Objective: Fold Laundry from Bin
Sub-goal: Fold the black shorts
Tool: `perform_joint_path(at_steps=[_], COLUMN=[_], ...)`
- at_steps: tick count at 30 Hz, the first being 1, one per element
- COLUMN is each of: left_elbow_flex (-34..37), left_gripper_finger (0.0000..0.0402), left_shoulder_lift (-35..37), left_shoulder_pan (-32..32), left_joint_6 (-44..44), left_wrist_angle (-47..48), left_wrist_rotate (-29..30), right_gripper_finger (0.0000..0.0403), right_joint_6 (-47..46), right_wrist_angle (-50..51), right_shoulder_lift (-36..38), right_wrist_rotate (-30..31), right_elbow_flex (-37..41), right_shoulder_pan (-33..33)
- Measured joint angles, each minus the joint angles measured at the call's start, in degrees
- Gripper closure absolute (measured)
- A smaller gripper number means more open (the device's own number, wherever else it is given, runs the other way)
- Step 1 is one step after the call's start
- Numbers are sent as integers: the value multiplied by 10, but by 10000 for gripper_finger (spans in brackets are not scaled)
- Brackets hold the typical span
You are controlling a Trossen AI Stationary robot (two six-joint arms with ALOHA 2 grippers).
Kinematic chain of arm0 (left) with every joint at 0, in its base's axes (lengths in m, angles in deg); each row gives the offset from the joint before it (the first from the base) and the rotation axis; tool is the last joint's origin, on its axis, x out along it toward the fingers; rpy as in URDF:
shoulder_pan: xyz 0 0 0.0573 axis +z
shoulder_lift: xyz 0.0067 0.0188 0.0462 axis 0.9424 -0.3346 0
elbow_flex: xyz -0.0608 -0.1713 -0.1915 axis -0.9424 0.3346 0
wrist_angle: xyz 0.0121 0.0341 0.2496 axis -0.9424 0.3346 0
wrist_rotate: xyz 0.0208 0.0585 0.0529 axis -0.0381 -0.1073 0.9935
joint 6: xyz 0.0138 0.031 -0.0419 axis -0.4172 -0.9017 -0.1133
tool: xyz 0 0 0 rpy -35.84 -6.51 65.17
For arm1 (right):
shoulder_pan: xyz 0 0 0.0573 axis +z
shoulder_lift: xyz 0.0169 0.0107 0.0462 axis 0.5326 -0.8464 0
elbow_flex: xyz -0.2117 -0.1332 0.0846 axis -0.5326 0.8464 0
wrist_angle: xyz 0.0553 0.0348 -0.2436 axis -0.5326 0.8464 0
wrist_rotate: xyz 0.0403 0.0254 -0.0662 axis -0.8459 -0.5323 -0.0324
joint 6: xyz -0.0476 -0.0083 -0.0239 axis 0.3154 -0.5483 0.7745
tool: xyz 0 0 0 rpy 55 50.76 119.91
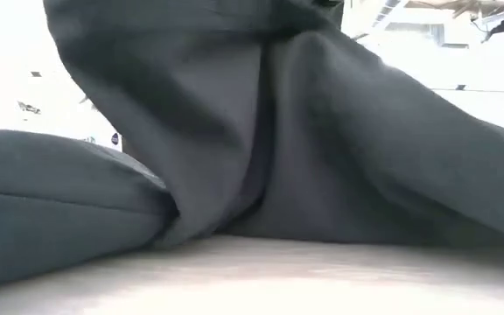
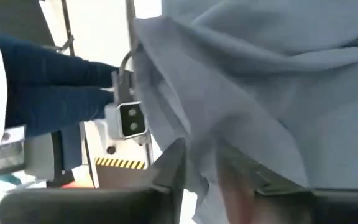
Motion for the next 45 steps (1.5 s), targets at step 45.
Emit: perform_joint_path(at_steps=[45], left_elbow_flex=[0], left_gripper_finger=[194], left_shoulder_lift=[161], left_shoulder_pan=[1], left_joint_6=[57], left_wrist_angle=[-141], left_wrist_rotate=[-201], right_gripper_finger=[153], right_joint_6=[-277], right_wrist_angle=[240], right_shoulder_lift=[435], right_wrist_rotate=[484], right_elbow_flex=[194], right_shoulder_pan=[-47])
